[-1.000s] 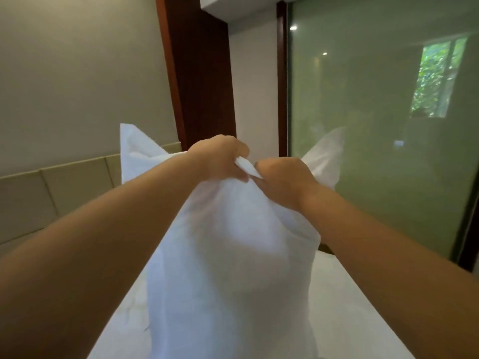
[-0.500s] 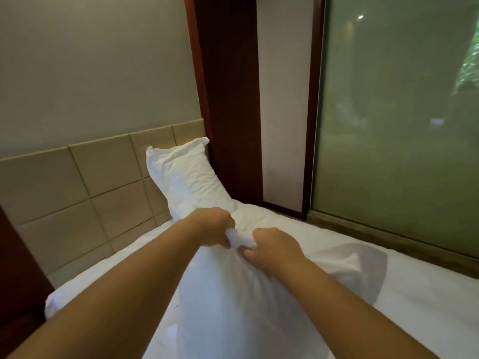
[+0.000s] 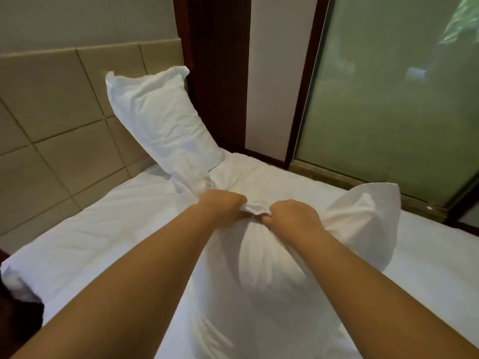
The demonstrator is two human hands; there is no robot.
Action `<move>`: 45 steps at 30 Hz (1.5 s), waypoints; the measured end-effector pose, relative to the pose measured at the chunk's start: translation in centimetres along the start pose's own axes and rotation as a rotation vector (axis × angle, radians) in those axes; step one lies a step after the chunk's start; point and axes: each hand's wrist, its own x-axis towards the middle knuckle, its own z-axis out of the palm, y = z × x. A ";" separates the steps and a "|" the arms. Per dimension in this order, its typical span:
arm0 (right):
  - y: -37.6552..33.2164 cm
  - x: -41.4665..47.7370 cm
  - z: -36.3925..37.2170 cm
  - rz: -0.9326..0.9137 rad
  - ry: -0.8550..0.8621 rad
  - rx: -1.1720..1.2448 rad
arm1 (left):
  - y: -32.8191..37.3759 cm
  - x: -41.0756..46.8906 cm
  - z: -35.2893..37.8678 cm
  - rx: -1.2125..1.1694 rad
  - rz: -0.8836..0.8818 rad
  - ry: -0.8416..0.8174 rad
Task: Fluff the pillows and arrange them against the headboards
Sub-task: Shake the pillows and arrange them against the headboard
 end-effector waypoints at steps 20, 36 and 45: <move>-5.4 -4.5 5.9 -0.121 -0.100 0.132 | -4.2 -7.6 6.7 0.155 0.162 -0.069; -28.3 5.5 -16.6 -0.355 0.512 -0.058 | -24.3 -18.3 -13.3 0.122 -0.216 0.424; -45.5 14.3 -18.2 -0.376 0.585 -0.023 | -40.6 -21.3 -15.5 0.018 -0.344 0.605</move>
